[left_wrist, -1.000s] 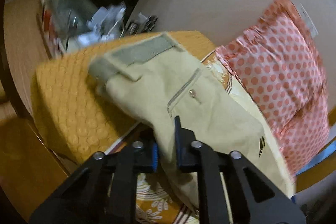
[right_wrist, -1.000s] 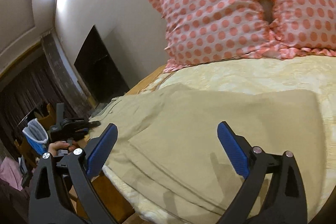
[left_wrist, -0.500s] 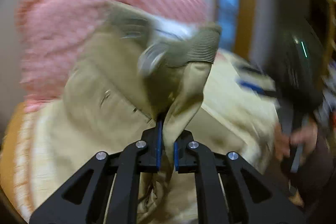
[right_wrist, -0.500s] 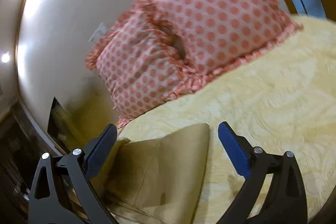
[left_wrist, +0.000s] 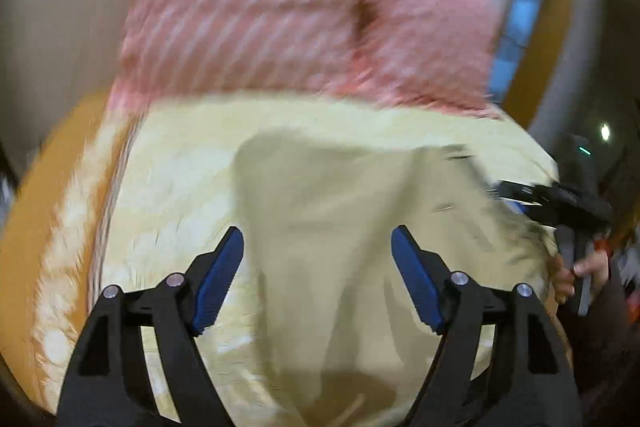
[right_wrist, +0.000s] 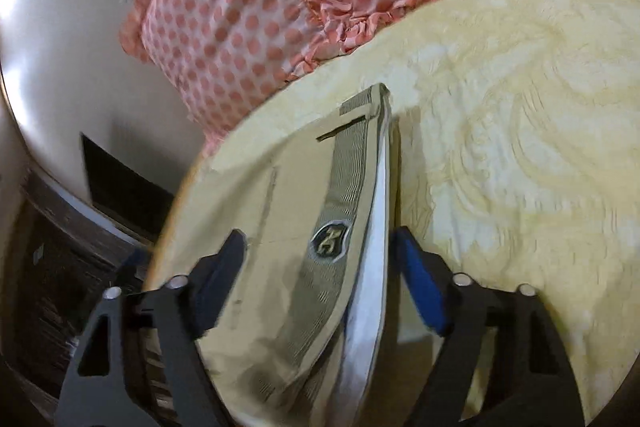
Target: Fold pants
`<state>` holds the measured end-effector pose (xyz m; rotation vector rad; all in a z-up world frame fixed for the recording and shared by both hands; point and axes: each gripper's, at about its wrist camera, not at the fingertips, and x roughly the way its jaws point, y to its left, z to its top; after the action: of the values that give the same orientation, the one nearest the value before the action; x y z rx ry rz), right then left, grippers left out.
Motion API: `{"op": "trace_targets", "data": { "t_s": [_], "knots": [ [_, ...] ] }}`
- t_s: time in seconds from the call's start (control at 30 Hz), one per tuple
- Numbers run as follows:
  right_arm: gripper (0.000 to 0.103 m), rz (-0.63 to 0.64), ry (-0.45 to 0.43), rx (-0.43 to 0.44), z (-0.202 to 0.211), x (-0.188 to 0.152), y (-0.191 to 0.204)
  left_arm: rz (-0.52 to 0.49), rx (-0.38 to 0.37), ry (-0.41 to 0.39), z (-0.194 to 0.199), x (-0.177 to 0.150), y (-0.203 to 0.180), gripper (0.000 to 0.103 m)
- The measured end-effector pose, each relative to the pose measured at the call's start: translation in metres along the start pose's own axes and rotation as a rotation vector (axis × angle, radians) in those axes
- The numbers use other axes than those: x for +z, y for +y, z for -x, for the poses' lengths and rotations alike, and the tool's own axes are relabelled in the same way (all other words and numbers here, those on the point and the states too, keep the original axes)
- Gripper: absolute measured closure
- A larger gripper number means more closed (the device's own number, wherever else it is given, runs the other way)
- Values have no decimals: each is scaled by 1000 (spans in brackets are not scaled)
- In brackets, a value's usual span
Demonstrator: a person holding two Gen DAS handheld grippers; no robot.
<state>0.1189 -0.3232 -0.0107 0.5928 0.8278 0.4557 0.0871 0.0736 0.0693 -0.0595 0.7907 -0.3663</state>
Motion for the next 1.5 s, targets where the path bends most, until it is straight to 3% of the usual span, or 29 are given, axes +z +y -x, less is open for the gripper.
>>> {"op": "trace_targets", "data": {
  "t_s": [0.13, 0.2, 0.23, 0.27, 0.3, 0.37, 0.43, 0.53, 0.7, 0.73, 0.83, 0.87, 0.9, 0.97, 1.03, 1.1, 1.17, 1.27, 1.37, 1.4, 1.43, 1.47, 1.5],
  "knots": [
    [32, 59, 17, -15, -12, 1, 9, 89, -97, 122, -41, -1, 24, 32],
    [42, 82, 22, -15, -13, -1, 8, 99, -152, 139, -47, -8, 22, 33],
    [54, 88, 30, -10, -13, -2, 7, 104, -164, 149, -50, -7, 22, 33],
    [66, 89, 52, 17, -15, -3, 4, 110, -174, 160, -51, -4, 20, 40],
    [71, 81, 66, 49, -16, -2, 3, 114, -171, 165, -55, -4, 18, 48],
    [84, 43, 94, 147, -17, 2, -3, 116, -177, 169, -56, 2, 18, 91],
    [86, 41, 96, 177, -16, 12, 0, 119, -199, 163, -54, 8, 17, 94],
    [87, 92, 51, 164, -15, 39, 14, 47, -156, 106, -56, 37, 3, 95],
    [88, 88, -65, 96, -25, 93, 19, 24, -78, -3, -90, 89, -4, 94],
    [87, 85, -79, 55, -31, 101, 17, 10, -45, -2, -103, 96, -7, 93],
    [66, 131, -27, -222, -52, 112, 13, -31, 112, 52, -134, 107, -15, 86],
    [66, 145, -31, -322, -48, 110, 13, -14, 126, 47, -130, 107, -12, 83],
    [66, 153, -68, -331, -37, 107, 15, -5, 135, 16, -120, 106, -10, 82],
    [41, 172, -148, -263, -12, 97, 25, -4, 174, -84, -87, 100, -9, 79],
    [37, 213, -147, -177, -3, 85, 40, 36, 82, -128, -63, 89, -12, 76],
    [37, 250, -85, -145, -11, 76, 52, 40, -4, -89, -64, 81, -22, 76],
    [36, 276, -19, -146, -27, 66, 60, 20, -66, 1, -84, 71, -39, 75],
    [29, 244, 104, -245, -56, 60, 54, 29, -27, 143, -128, 60, -46, 75],
    [26, 245, 83, -336, -50, 55, 63, 7, 34, 136, -125, 57, -52, 79],
    [22, 255, 65, -356, -44, 49, 70, 9, 36, 120, -111, 53, -55, 74],
    [8, 285, 31, -368, -32, 37, 81, 5, 40, 104, -102, 49, -58, 53],
    [1, 303, 11, -371, -25, 27, 88, -6, 61, 71, -84, 41, -62, 29],
    [1, 330, -18, -376, -16, 10, 98, -22, 87, 39, -67, 30, -67, 21]
  ]
}}
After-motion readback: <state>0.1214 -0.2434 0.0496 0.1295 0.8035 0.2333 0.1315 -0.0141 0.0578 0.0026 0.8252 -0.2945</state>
